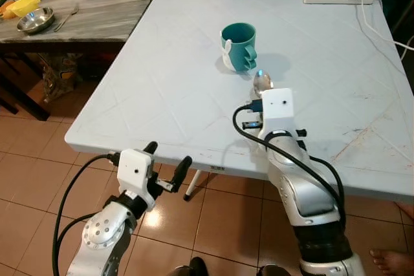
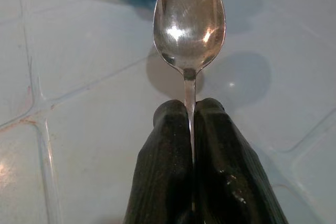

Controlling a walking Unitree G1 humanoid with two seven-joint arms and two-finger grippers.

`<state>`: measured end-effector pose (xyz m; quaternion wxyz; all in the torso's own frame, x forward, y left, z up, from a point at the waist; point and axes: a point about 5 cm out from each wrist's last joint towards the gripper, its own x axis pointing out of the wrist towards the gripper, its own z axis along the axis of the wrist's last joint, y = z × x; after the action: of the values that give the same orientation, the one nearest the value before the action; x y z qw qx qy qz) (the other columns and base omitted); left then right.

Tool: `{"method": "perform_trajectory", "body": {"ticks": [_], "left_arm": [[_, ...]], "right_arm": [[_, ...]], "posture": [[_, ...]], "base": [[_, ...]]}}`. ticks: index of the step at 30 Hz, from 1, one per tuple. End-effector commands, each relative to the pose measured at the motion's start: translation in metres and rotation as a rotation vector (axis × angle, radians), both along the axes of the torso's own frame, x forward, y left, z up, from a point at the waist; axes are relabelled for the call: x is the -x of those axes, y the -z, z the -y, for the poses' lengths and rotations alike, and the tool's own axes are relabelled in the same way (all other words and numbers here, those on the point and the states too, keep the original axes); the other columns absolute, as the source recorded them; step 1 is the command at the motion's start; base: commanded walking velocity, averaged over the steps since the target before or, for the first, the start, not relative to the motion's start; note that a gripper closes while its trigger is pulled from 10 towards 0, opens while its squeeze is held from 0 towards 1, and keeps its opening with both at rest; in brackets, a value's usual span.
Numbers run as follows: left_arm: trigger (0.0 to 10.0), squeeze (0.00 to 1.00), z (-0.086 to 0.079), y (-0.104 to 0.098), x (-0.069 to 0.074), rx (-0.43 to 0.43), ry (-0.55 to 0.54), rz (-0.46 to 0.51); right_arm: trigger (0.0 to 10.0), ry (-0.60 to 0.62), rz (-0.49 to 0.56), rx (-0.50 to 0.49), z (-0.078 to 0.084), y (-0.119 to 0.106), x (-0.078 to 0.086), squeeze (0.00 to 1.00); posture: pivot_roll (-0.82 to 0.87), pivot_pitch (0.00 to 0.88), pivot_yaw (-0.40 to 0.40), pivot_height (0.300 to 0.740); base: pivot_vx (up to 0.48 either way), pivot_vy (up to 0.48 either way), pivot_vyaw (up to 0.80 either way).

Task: Setting the table

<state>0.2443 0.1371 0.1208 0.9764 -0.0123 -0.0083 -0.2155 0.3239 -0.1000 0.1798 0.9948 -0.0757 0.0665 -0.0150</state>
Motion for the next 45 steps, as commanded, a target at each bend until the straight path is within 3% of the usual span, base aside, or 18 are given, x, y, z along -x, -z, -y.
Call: {"method": "perform_trajectory", "body": {"ticks": [1,2,5,10,14,22,31,45], "left_arm": [[10.0,0.00,-0.006,0.005,0.000,-0.006,-0.029,-0.017],[10.0,0.00,-0.005,0.005,0.000,-0.001,-0.031,-0.013],[10.0,0.00,-0.004,0.005,-0.001,0.004,-0.032,-0.010],[10.0,0.00,-0.003,0.003,-0.004,0.014,-0.040,0.000],[10.0,0.00,-0.008,0.002,-0.011,0.006,-0.125,0.012],[10.0,0.00,-0.021,-0.009,-0.026,0.019,-0.298,0.049],[10.0,0.00,-0.029,-0.013,-0.032,0.029,-0.360,0.057],[10.0,0.00,-0.029,-0.012,-0.035,0.030,-0.363,0.046]], "right_arm": [[6.7,-0.034,0.063,-0.024,-0.003,-0.009,0.005,0.00],[10.0,-0.045,0.086,-0.034,0.000,-0.012,0.007,0.00],[10.0,-0.081,0.189,0.041,0.001,-0.022,0.011,0.00],[10.0,-0.134,0.295,-0.011,0.005,-0.035,0.020,0.00],[10.0,-0.167,0.291,-0.031,0.009,-0.035,0.021,0.00],[10.0,-0.177,0.340,0.026,0.017,-0.035,0.027,0.00],[10.0,-0.122,0.353,0.012,0.036,-0.025,0.037,0.00],[10.0,-0.113,0.328,-0.012,0.039,-0.015,0.038,0.00]], "posture": [[-0.30,0.191,0.167,0.740],[-0.30,0.191,0.167,0.740],[-0.30,0.186,0.164,0.740],[-0.31,0.178,0.165,0.740],[-0.32,0.169,0.168,0.740],[-0.32,0.157,0.166,0.740],[-0.31,0.150,0.162,0.740],[-0.31,0.145,0.168,0.740]], "base": [[0.000,0.000,0.00],[0.000,0.000,0.00],[0.000,0.000,0.00],[0.000,0.000,0.00],[0.000,0.000,0.00],[0.000,0.000,0.00],[0.000,0.000,0.00],[0.000,0.000,-0.35]]}}
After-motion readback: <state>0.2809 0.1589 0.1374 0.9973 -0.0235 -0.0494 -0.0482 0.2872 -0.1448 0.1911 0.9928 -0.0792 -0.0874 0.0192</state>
